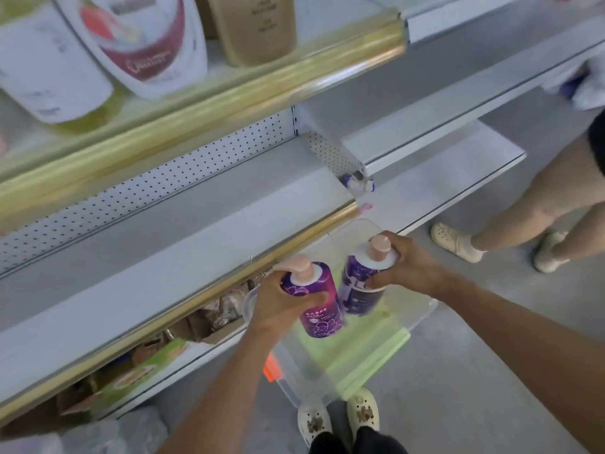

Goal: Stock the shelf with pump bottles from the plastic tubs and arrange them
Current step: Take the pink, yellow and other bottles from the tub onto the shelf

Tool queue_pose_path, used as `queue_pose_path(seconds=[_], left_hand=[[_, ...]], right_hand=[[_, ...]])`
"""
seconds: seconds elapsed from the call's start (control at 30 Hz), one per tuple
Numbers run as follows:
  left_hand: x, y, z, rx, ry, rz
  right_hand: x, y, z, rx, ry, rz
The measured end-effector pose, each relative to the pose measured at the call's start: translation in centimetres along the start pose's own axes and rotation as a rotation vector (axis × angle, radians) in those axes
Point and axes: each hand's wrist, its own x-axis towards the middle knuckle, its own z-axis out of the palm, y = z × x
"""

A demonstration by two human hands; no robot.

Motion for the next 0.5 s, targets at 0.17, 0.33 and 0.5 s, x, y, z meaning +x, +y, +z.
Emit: queue_pose_path(seconds=[0.17,0.33,0.5], left_hand=[[-2.8,7.5,-1.8,-0.212,0.047,0.056],[-5.0,15.3,-2.1,-0.326,0.118,0.143],[-6.3,21.8,-1.3,-0.360,0.201,0.235]], right_hand=[[-1.5,-6.5,-3.4,0.197,0.022,-0.070],[-1.7,-12.1,-7.5,0.350,0.066,-0.225],[-0.8,-18.4,-12.3,0.424,0.051,-0.412]])
